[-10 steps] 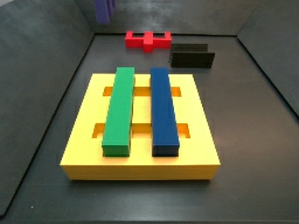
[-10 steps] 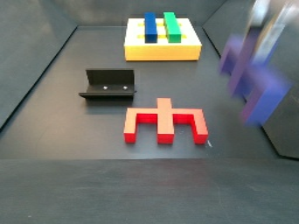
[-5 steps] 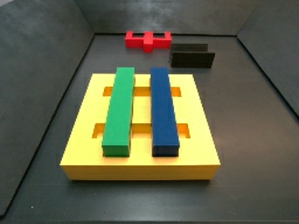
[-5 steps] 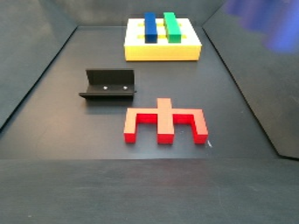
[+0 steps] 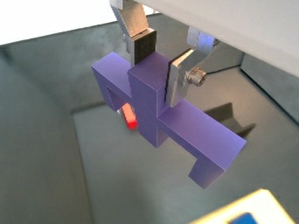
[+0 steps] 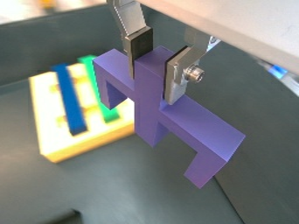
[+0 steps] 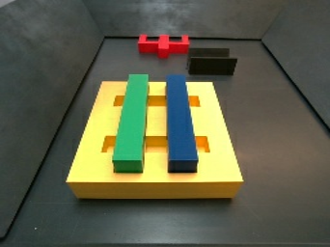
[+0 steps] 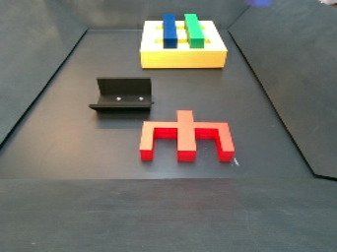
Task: Pick up the purple object. Move up. Move to above the board. Insert the purple object.
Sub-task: Move to above the board.
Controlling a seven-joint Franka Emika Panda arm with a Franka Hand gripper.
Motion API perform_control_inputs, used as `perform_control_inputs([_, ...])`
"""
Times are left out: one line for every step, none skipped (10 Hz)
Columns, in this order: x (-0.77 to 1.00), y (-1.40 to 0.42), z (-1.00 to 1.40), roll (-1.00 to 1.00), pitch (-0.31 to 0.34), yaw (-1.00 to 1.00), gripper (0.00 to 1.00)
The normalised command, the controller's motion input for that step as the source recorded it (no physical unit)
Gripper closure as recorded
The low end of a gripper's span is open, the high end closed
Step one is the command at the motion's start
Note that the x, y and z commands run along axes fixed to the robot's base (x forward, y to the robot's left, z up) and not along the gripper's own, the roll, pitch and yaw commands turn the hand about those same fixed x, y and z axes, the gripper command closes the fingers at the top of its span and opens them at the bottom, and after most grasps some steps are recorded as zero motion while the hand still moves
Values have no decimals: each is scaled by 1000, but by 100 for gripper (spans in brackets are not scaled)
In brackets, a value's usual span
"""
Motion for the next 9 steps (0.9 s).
perform_control_inputs([551,-1400,145,4,59,1000,100])
perform_control_inputs([563,-1400,150,6,70,1000,100])
perform_control_inputs([574,-1400,157,3,77,1000,100])
perform_control_inputs([610,-1400,163,12,93,1000,100])
perform_control_inputs([665,-1400,177,17,110,1000,100])
perform_control_inputs([342,-629,82,30,127,1000,100])
perform_control_inputs([199,-274,48,38,140,1000,100])
perform_control_inputs([103,-140,45,28,135,1000,100])
perform_control_inputs([55,-109,31,35,131,1000,100])
